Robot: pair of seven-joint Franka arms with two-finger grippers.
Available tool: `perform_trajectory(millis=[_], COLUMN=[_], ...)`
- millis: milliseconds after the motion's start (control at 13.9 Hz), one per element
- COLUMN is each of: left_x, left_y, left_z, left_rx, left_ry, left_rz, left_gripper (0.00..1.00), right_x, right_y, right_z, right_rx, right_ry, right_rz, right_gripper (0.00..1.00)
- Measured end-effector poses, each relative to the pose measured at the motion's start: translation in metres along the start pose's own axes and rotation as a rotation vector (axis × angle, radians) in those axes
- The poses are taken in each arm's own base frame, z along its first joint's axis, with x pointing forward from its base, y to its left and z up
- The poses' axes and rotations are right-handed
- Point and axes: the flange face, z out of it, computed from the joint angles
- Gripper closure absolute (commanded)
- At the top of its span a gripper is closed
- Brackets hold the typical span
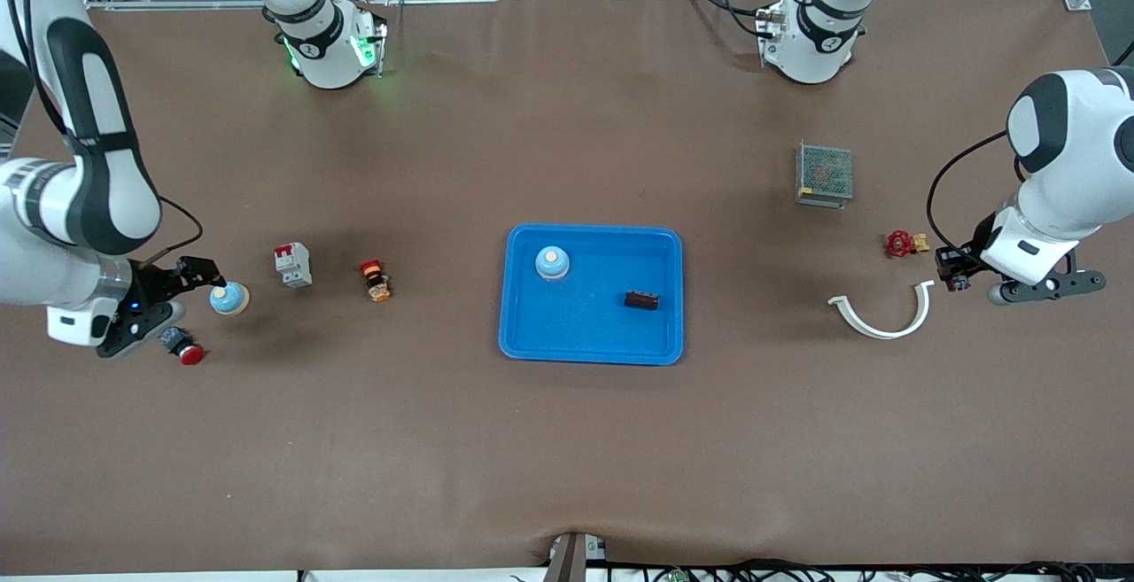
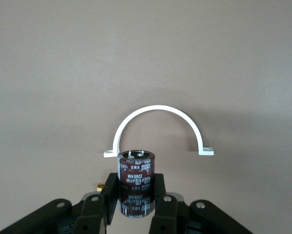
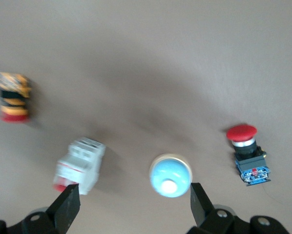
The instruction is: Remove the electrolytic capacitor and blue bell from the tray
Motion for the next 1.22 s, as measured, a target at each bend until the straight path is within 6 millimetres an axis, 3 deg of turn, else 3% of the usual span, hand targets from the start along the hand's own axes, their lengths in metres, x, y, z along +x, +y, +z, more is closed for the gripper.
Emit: perform_trajectory(millis=[72, 216, 431, 647, 1006, 1221], left_x=[0.0, -0.001, -0.009, -0.018, -0.04, -0.05], left_y=[-0.003, -0.015, -0.029, -0.032, -0.064, -0.077], left_z=[-0.001, -0.006, -0.007, -0.003, 0.015, 0.022], left_rx=[-0.009, -0.033, -0.027, -0.019, -0.008, -0.006], left_ry=[0.0, 0.002, -0.005, -0.019, -0.011, -0.01], left_rz=[0.006, 0.028, 0.052, 0.08, 0.144, 0.168], left_gripper=[1.0, 1.0, 1.0, 1.0, 1.0, 1.0], right_x=[0.019, 0.05, 0.09, 0.119, 0.149, 0.163], right_y=[-0.024, -0.074, -0.158, -0.254, -0.377, -0.446], right_z=[-0.028, -0.061, -0.076, -0.076, -0.066, -0.032], right_rx=[-0.002, -0.005, -0.008, -0.025, -0.007, -0.018], right_ry=[-0.005, -0.009, 0.009, 0.016, 0.107, 0.13], right_rz=[0.047, 0.148, 0.34, 0.528, 0.719, 0.753], right_gripper=[0.0, 0.0, 0.0, 0.0, 0.0, 0.0])
